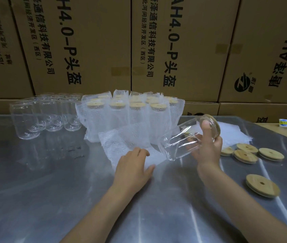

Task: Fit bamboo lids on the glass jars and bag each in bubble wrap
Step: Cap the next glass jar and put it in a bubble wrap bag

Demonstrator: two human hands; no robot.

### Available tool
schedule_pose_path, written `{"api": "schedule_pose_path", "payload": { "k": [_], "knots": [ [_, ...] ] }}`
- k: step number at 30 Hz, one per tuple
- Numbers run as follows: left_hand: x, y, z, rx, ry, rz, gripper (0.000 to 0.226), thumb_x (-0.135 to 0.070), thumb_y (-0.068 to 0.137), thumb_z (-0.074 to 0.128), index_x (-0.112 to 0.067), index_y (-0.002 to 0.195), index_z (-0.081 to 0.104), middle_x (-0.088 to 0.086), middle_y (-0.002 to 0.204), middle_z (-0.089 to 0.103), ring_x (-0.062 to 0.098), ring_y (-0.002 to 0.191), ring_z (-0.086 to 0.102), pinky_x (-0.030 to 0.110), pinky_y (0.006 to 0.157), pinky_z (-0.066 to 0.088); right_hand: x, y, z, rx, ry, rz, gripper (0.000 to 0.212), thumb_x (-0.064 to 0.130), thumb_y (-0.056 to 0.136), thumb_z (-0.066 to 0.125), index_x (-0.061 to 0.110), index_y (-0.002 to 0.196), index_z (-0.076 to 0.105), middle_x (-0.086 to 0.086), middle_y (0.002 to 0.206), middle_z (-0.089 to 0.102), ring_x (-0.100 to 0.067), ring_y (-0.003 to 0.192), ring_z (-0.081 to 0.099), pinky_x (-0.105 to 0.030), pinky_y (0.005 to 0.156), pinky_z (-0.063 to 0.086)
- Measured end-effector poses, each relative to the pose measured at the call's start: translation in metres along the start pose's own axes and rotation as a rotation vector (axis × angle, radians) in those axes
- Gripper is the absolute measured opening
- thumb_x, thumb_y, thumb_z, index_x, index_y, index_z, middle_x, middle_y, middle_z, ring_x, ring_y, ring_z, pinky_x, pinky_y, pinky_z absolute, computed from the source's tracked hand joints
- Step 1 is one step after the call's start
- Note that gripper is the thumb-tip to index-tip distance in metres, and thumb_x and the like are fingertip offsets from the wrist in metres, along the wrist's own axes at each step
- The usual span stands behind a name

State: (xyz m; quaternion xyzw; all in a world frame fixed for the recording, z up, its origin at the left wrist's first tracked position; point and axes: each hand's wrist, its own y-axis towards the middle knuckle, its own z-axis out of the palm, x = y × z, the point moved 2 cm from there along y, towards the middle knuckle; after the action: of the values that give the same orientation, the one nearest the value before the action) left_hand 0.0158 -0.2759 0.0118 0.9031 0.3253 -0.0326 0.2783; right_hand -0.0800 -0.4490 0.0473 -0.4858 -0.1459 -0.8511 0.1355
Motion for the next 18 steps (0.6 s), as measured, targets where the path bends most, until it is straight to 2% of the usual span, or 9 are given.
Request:
{"api": "schedule_pose_path", "payload": {
  "k": [2, 4, 6, 8, 10, 11, 13, 15, 18],
  "knots": [
    [0.004, 0.0, 0.003, 0.151, 0.028, -0.092, 0.044, -0.053, 0.092, 0.049, -0.025, 0.125, 0.054, -0.008, 0.124, 0.052, 0.018, 0.12, 0.047, 0.032, 0.09, 0.04, -0.005, 0.001, -0.002, -0.014, 0.024, 0.104, 0.051, 0.059, 0.076, 0.069, 0.029, 0.11, 0.046, 0.001, 0.108, 0.064, -0.015, 0.091, 0.069, -0.024, 0.054, 0.054],
    [0.006, 0.001, -0.001, 0.166, 0.059, -0.113, 0.033, -0.045, 0.094, 0.049, -0.024, 0.115, 0.063, -0.006, 0.118, 0.056, 0.019, 0.114, 0.052, 0.03, 0.084, 0.043, -0.01, 0.001, -0.004, -0.024, 0.026, 0.168, 0.066, 0.059, 0.074, 0.071, 0.026, 0.123, 0.041, -0.001, 0.12, 0.06, -0.021, 0.104, 0.066, -0.031, 0.062, 0.055],
    [0.005, 0.002, -0.008, 0.113, 0.051, -0.125, 0.025, -0.033, 0.094, 0.047, -0.021, 0.103, 0.068, -0.002, 0.109, 0.064, 0.022, 0.103, 0.058, 0.031, 0.081, 0.046, -0.013, 0.001, -0.004, -0.024, 0.027, 0.198, 0.07, 0.058, 0.073, 0.073, 0.024, 0.125, 0.039, -0.003, 0.121, 0.059, -0.024, 0.108, 0.065, -0.034, 0.066, 0.056],
    [0.004, 0.0, -0.013, 0.074, -0.018, -0.164, 0.026, -0.031, 0.093, 0.049, -0.014, 0.087, 0.068, 0.003, 0.082, 0.07, 0.024, 0.083, 0.064, 0.032, 0.074, 0.051, -0.014, 0.002, -0.003, -0.012, 0.026, 0.21, 0.061, 0.056, 0.075, 0.073, 0.025, 0.118, 0.042, -0.003, 0.116, 0.061, -0.024, 0.105, 0.066, -0.035, 0.067, 0.055],
    [0.001, -0.002, -0.015, 0.066, -0.11, -0.192, 0.037, -0.038, 0.093, 0.052, -0.007, 0.075, 0.064, 0.004, 0.053, 0.063, 0.022, 0.058, 0.061, 0.031, 0.065, 0.053, -0.014, 0.003, -0.003, 0.002, 0.044, 0.214, 0.046, 0.054, 0.078, 0.071, 0.028, 0.105, 0.043, -0.002, 0.109, 0.062, -0.021, 0.094, 0.069, -0.034, 0.065, 0.054],
    [0.0, -0.002, -0.015, 0.08, -0.169, -0.21, 0.041, -0.04, 0.094, 0.053, -0.006, 0.072, 0.064, 0.004, 0.049, 0.059, 0.02, 0.048, 0.056, 0.031, 0.061, 0.053, -0.014, 0.004, -0.003, 0.005, 0.053, 0.22, 0.045, 0.053, 0.079, 0.07, 0.028, 0.105, 0.043, -0.002, 0.108, 0.062, -0.019, 0.09, 0.069, -0.033, 0.063, 0.054],
    [-0.003, -0.001, -0.013, 0.116, -0.311, -0.233, 0.04, -0.04, 0.092, 0.058, -0.006, 0.072, 0.067, 0.005, 0.057, 0.063, 0.015, 0.041, 0.048, 0.03, 0.055, 0.05, -0.014, 0.005, -0.003, -0.003, 0.061, 0.233, 0.054, 0.053, 0.081, 0.068, 0.023, 0.117, 0.041, -0.003, 0.107, 0.062, -0.018, 0.086, 0.069, -0.032, 0.06, 0.054],
    [-0.006, 0.001, -0.011, 0.128, -0.395, -0.224, 0.03, -0.039, 0.089, 0.065, -0.015, 0.073, 0.071, -0.002, 0.068, 0.068, 0.005, 0.045, 0.049, 0.021, 0.049, 0.043, -0.015, 0.006, -0.004, -0.013, 0.062, 0.238, 0.058, 0.053, 0.082, 0.068, 0.021, 0.121, 0.04, -0.004, 0.108, 0.062, -0.018, 0.084, 0.069, -0.031, 0.059, 0.053],
    [-0.008, 0.0, -0.009, 0.183, -0.526, -0.212, 0.019, -0.039, 0.081, 0.074, -0.023, 0.071, 0.072, -0.014, 0.056, 0.06, -0.003, 0.04, 0.049, 0.011, 0.038, 0.03, -0.016, 0.007, -0.006, -0.023, 0.067, 0.242, 0.064, 0.053, 0.082, 0.068, 0.021, 0.128, 0.037, -0.004, 0.109, 0.061, -0.019, 0.087, 0.069, -0.032, 0.06, 0.053]
  ]
}}
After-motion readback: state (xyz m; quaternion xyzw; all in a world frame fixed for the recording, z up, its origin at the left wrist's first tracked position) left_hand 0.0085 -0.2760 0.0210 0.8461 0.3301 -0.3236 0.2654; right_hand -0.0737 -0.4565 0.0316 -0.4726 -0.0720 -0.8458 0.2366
